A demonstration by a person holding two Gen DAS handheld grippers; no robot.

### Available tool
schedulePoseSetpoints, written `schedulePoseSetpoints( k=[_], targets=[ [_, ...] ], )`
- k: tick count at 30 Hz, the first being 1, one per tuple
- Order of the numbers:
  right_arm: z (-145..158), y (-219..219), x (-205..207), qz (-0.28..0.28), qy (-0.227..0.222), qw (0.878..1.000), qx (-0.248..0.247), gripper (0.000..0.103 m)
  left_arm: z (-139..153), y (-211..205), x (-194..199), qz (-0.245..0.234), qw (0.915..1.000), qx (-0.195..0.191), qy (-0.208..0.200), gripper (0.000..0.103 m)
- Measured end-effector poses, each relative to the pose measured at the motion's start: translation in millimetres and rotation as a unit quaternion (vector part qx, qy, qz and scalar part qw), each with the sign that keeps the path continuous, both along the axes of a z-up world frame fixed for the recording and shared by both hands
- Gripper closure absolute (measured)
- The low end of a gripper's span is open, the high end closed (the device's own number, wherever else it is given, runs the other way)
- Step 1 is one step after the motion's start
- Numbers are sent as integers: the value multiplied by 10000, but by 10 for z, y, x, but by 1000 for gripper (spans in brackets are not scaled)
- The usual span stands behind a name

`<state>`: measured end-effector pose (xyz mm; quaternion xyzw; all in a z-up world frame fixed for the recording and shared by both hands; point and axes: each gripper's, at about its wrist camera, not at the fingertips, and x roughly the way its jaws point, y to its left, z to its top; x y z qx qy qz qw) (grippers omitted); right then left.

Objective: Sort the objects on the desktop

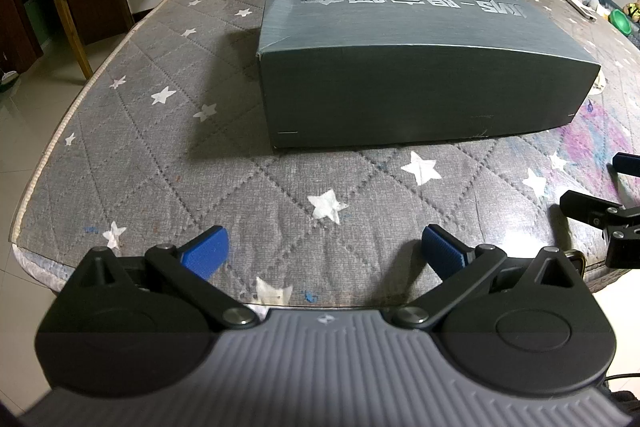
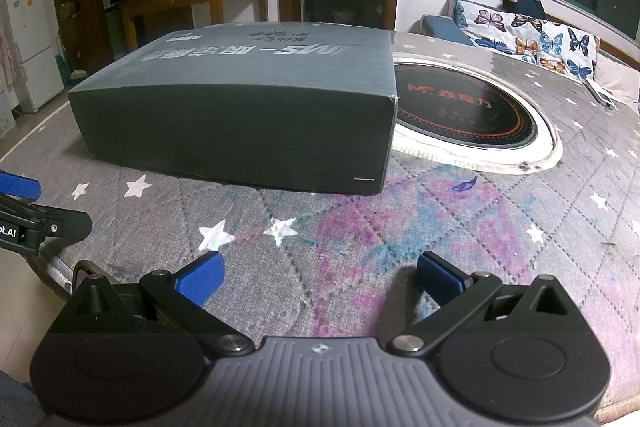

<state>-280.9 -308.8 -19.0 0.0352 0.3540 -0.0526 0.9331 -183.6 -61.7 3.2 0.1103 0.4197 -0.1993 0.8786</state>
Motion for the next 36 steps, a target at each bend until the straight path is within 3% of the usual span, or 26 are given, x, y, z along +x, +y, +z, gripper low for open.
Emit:
schedulePoseSetpoints(
  k=[36],
  targets=[
    [2, 17, -31, -32, -42, 10000, -4, 0, 4, 5, -26, 16, 10000, 2, 16, 0]
  ],
)
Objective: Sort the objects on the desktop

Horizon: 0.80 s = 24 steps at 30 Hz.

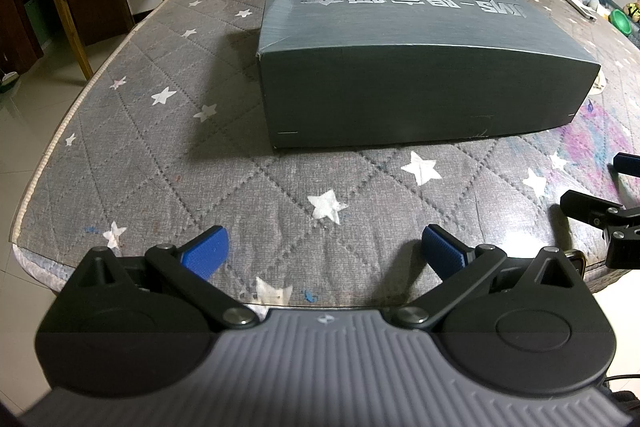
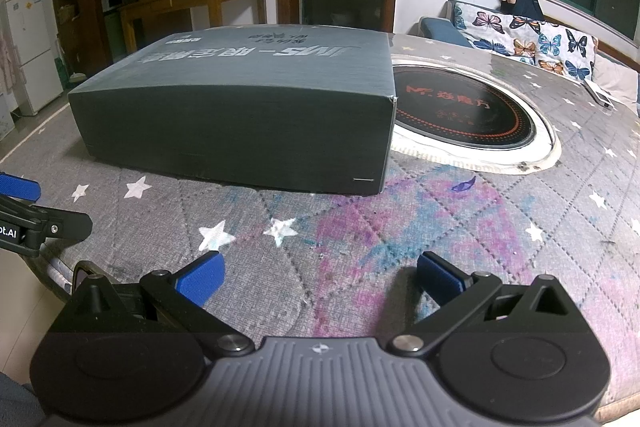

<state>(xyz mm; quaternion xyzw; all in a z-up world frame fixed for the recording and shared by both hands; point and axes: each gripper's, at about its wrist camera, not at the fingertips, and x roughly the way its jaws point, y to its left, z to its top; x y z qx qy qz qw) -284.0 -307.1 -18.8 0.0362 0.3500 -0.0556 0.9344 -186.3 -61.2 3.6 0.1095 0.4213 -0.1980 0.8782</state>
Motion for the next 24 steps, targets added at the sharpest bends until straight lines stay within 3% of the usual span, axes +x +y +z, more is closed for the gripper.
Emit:
schedulePoseSetpoints(
  k=[24],
  targets=[
    [-11, 2, -4, 0, 2, 10000, -1, 0, -15, 1, -5, -2, 10000, 7, -2, 0]
  ],
)
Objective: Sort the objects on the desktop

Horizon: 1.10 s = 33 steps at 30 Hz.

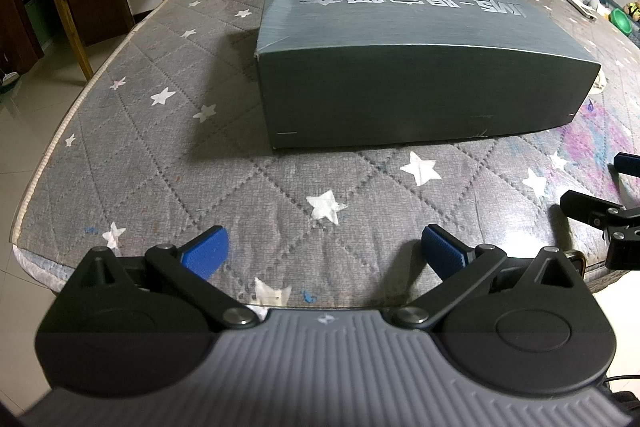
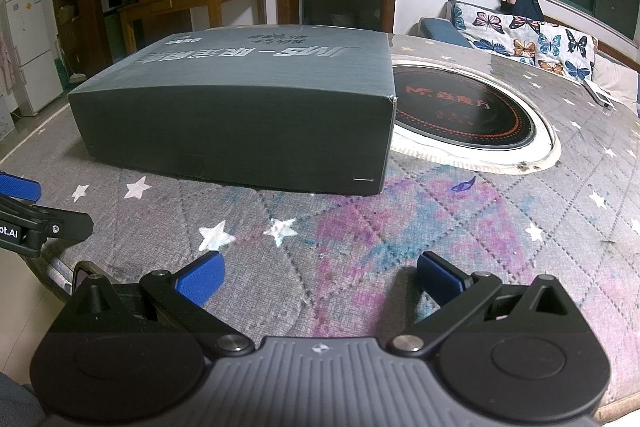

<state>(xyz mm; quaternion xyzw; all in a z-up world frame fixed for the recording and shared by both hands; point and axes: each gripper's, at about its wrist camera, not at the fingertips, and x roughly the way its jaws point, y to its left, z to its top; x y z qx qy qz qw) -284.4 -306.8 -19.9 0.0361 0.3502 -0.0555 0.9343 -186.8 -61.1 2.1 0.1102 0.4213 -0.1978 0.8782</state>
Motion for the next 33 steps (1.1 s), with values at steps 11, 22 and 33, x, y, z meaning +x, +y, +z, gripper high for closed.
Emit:
schedulePoseSetpoints(
  k=[11, 22, 33],
  targets=[
    [-11, 6, -24, 1, 5, 10000, 3, 0, 14, -16, -10, -2, 10000, 1, 3, 0],
    [4, 0, -4, -10, -12, 10000, 0, 0, 19, -30, 3, -3, 10000, 6, 9, 0],
    [3, 5, -4, -21, -23, 10000, -1, 0, 24, -47, 8, -1, 10000, 10, 8, 0]
  ],
)
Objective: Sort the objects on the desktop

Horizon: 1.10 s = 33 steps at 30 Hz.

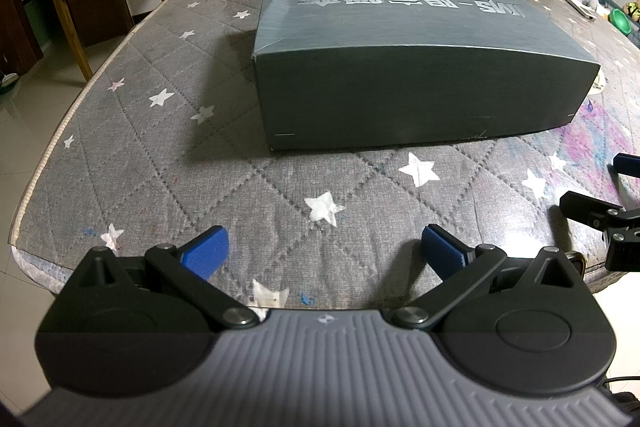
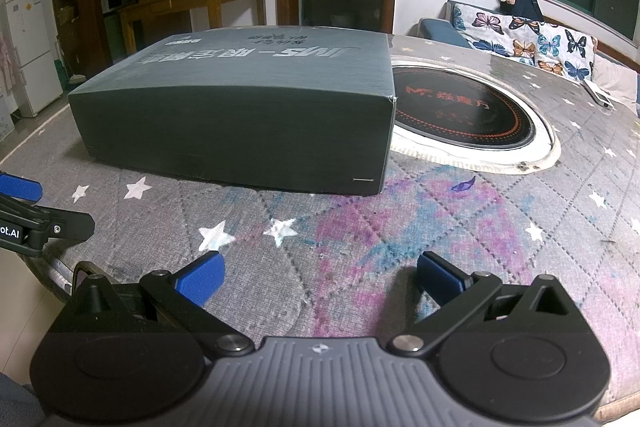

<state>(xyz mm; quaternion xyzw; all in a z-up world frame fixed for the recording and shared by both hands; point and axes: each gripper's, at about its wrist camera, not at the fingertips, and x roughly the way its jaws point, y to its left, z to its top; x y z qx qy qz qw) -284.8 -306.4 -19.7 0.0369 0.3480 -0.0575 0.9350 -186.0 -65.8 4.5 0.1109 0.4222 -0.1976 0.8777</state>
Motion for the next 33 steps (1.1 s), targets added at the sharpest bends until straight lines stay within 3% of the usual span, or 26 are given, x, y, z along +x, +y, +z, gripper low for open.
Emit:
schedulePoseSetpoints(
  k=[33],
  targets=[
    [-2, 5, 4, -23, -17, 10000, -1, 0, -2, -13, 29, -1, 10000, -4, -12, 0]
  ],
)
